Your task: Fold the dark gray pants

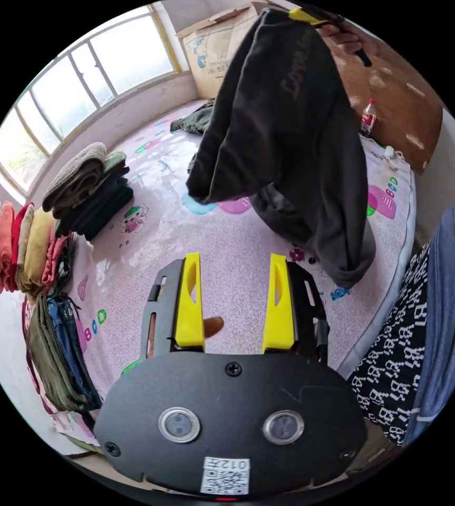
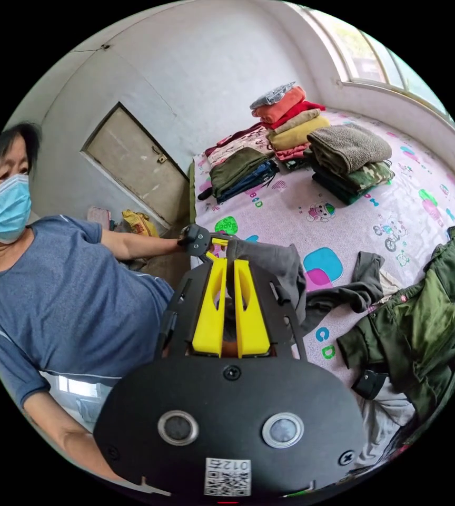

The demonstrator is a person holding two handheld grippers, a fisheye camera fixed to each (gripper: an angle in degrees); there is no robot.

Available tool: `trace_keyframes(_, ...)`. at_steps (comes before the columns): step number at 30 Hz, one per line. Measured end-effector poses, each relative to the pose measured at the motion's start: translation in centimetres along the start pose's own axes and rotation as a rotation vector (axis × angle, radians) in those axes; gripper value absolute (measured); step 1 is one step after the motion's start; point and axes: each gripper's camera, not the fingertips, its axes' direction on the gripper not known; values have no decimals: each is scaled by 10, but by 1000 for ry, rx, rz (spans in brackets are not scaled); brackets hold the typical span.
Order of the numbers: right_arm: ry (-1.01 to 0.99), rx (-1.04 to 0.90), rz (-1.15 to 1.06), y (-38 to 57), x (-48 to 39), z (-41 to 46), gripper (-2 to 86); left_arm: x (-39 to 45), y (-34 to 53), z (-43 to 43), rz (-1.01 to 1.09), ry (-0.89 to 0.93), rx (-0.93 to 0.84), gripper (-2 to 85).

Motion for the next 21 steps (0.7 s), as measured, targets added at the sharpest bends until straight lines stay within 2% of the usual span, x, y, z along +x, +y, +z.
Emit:
trace_keyframes(6,18,37,-62,2,-30,-73,17,-45,-28,-27,-165,178,138,194)
trace_keyframes(10,38,40,-84,4,-55,-127,17,-69,-52,-39,-241,402,265,198)
trace_keyframes(14,65,76,-53,10,-81,-183,17,-67,-87,-55,-161,532,360,199)
trace_keyframes(21,75,157,-5,30,-124,-248,17,-38,-140,-117,-12,592,628,177)
